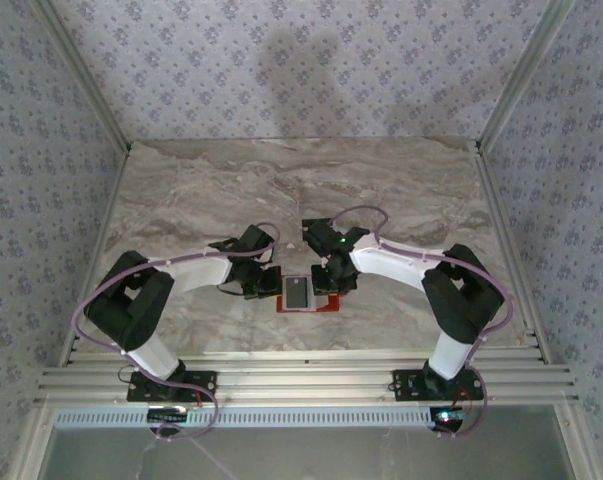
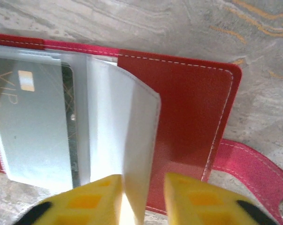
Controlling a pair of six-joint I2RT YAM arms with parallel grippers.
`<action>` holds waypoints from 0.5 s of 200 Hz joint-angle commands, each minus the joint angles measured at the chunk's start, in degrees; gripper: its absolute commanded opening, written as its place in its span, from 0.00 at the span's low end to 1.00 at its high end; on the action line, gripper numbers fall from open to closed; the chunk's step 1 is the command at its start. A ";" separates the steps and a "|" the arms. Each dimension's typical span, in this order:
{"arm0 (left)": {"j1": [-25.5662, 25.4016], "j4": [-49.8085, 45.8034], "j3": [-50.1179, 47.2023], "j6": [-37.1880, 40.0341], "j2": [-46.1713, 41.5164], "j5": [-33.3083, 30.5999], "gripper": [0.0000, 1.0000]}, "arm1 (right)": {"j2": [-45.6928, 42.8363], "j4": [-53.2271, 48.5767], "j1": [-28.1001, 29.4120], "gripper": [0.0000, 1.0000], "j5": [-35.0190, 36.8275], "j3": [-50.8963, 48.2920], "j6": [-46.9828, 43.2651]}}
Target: Take the credit cards out of the card holder
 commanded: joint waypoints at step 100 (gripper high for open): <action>0.09 -2.08 0.52 0.72 0.69 -0.10 0.00 | -4.74 3.65 -2.08 0.21 -4.09 -2.93 1.18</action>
